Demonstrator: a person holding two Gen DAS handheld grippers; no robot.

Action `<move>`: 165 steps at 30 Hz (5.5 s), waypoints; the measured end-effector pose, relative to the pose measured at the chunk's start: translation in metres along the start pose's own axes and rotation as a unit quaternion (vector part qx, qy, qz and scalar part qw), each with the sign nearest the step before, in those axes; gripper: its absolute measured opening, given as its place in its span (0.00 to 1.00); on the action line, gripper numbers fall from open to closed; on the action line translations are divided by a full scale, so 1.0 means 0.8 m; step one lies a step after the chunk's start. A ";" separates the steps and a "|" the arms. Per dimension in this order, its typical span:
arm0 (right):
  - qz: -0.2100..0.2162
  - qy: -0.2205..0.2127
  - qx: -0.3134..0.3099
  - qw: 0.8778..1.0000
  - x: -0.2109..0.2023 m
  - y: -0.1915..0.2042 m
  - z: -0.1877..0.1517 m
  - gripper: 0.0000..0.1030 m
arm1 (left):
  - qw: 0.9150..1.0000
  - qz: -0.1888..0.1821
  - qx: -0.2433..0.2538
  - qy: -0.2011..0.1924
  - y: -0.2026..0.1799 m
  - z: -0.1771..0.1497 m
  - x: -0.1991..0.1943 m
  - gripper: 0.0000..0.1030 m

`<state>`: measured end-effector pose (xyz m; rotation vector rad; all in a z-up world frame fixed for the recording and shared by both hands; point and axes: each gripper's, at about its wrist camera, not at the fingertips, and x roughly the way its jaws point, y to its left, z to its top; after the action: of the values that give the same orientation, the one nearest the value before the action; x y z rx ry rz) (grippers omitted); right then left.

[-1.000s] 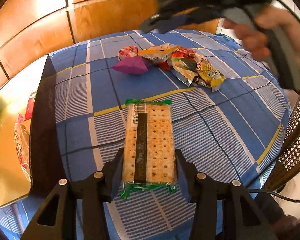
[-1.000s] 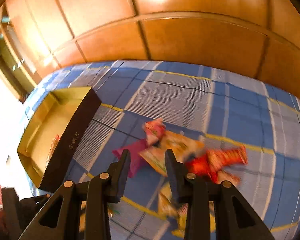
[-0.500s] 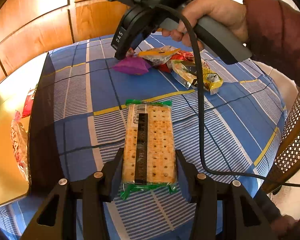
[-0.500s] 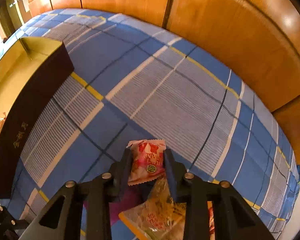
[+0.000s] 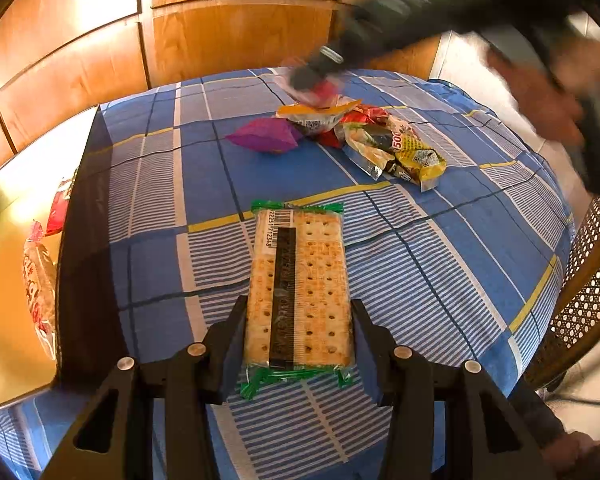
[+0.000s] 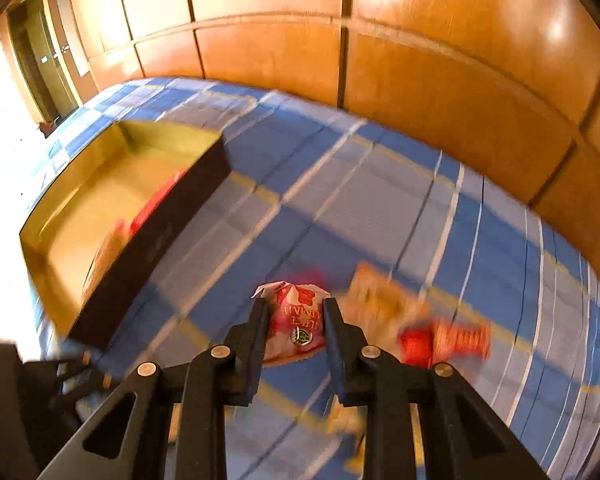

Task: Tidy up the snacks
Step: 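Carry the cracker pack into the gold tray and open the left tool, then carry the small red-white packet into the gold tray and open the right tool, then move the left tool to the pink packet on the bed and grasp it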

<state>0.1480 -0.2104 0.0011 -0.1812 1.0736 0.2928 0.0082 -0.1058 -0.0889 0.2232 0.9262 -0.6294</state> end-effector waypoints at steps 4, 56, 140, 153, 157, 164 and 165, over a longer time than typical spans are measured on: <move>0.005 0.033 0.013 0.999 0.009 0.008 -0.052 0.26 | 1.000 -0.006 -0.007 0.003 0.005 0.005 -0.001 0.45; -0.023 0.019 0.042 0.999 0.024 0.017 -0.115 0.28 | 0.941 0.163 -0.294 -0.037 0.247 0.054 -0.086 0.49; 0.090 -0.030 -0.032 0.995 0.021 0.240 0.008 0.36 | 0.924 0.233 -0.284 -0.101 0.217 -0.047 -0.186 0.53; 0.037 -0.069 -0.007 0.997 -0.018 0.170 -0.011 0.36 | 0.938 0.220 -0.252 -0.093 0.194 -0.032 -0.177 0.53; 0.006 -0.064 0.013 0.998 -0.026 0.126 -0.026 0.36 | 0.947 0.210 -0.223 -0.094 0.180 -0.022 -0.173 0.53; -0.069 -0.045 0.080 0.993 -0.043 0.008 -0.046 0.36 | 0.967 0.171 -0.167 -0.084 0.146 0.007 -0.157 0.53; -0.078 -0.045 0.092 0.992 -0.047 -0.010 -0.048 0.36 | 0.969 0.166 -0.160 -0.084 0.141 0.012 -0.156 0.53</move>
<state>0.1020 -0.2348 0.0169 -0.0860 0.9852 0.0599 0.0271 0.0311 0.0074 0.0325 0.7907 -0.1797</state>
